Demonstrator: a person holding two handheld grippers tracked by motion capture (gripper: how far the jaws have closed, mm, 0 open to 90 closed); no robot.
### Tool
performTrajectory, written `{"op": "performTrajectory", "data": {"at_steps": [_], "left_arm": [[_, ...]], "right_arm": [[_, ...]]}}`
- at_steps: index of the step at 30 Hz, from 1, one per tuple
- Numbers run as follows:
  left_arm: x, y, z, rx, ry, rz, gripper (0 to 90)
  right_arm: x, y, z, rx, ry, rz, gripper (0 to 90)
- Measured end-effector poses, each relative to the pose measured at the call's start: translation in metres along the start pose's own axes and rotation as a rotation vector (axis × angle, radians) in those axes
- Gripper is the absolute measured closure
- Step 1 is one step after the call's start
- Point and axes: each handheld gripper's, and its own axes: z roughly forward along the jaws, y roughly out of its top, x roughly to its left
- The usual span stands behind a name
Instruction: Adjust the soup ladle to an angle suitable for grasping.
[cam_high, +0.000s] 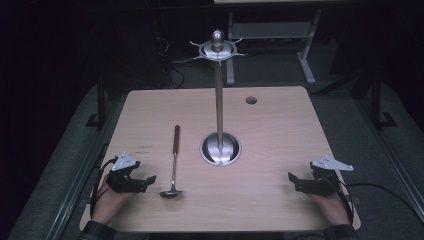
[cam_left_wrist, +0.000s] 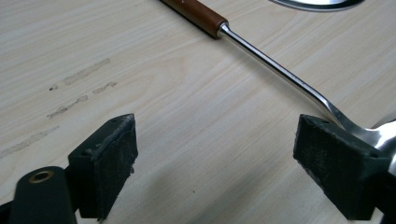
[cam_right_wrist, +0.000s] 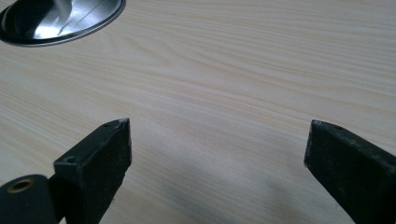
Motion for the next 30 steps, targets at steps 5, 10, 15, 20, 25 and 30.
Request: {"op": "performTrajectory", "data": {"at_steps": [5,10,15,20,25,30], "left_arm": [[0.003,0.004,0.000,0.000,0.022,-0.025,21.9],[0.004,0.010,0.000,0.012,0.027,-0.038,34.8],[0.005,0.015,-0.001,0.016,0.025,-0.044,48.3],[0.006,0.022,0.000,0.010,0.037,-0.050,60.3],[0.007,0.030,0.001,0.003,0.034,-0.054,79.4],[0.008,0.038,0.006,0.005,0.024,-0.052,89.6]], "right_arm": [[0.000,0.000,0.000,-0.002,0.003,-0.003,7.0],[0.001,0.001,0.002,0.004,0.004,-0.001,7.0],[0.001,0.000,0.002,0.007,0.003,-0.006,7.0],[0.001,0.000,0.001,0.003,0.003,-0.001,7.0],[0.001,0.000,0.001,0.003,0.002,-0.004,7.0],[0.001,0.000,0.001,0.001,0.002,-0.001,7.0]]}}
